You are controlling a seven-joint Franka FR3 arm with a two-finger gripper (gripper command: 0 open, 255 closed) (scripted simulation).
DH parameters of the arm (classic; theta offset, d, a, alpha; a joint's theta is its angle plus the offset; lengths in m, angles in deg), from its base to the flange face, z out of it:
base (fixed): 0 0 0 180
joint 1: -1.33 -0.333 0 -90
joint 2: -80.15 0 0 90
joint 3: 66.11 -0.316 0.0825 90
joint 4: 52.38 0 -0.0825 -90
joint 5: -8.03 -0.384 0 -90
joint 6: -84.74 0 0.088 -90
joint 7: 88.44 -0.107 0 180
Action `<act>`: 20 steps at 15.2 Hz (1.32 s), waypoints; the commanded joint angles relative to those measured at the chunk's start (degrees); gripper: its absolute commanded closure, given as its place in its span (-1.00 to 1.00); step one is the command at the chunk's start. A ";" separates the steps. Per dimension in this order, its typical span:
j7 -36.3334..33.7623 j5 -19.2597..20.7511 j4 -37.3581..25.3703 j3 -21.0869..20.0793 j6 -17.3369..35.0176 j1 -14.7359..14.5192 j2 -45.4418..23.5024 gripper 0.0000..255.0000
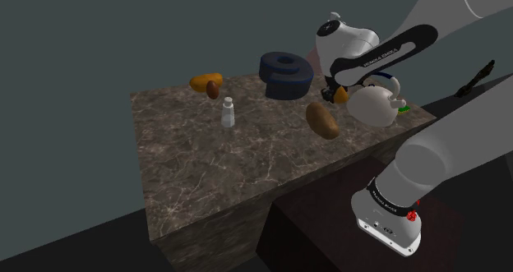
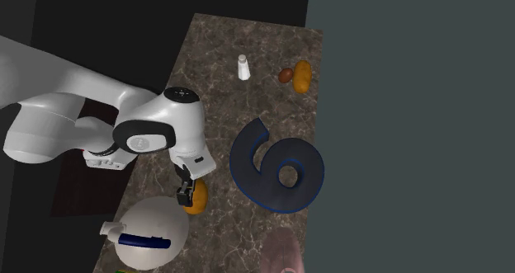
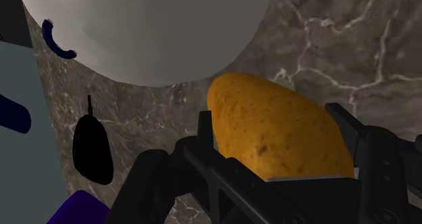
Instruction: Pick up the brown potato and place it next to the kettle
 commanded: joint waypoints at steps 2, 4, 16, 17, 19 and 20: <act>0.04 -0.09 0.31 0.08 0.12 0.02 -0.32 1.00; 0.07 -0.19 0.24 0.03 0.01 -0.04 -0.29 -1.00; 2.37 -5.20 -2.27 -2.42 -7.29 -2.69 3.98 -1.00; 2.37 -5.20 -2.27 -2.42 -7.29 -2.69 3.98 -1.00; 2.37 -5.20 -2.27 -2.42 -7.29 -2.69 3.98 -1.00; 2.37 -5.20 -2.27 -2.43 -7.29 -2.69 3.98 -1.00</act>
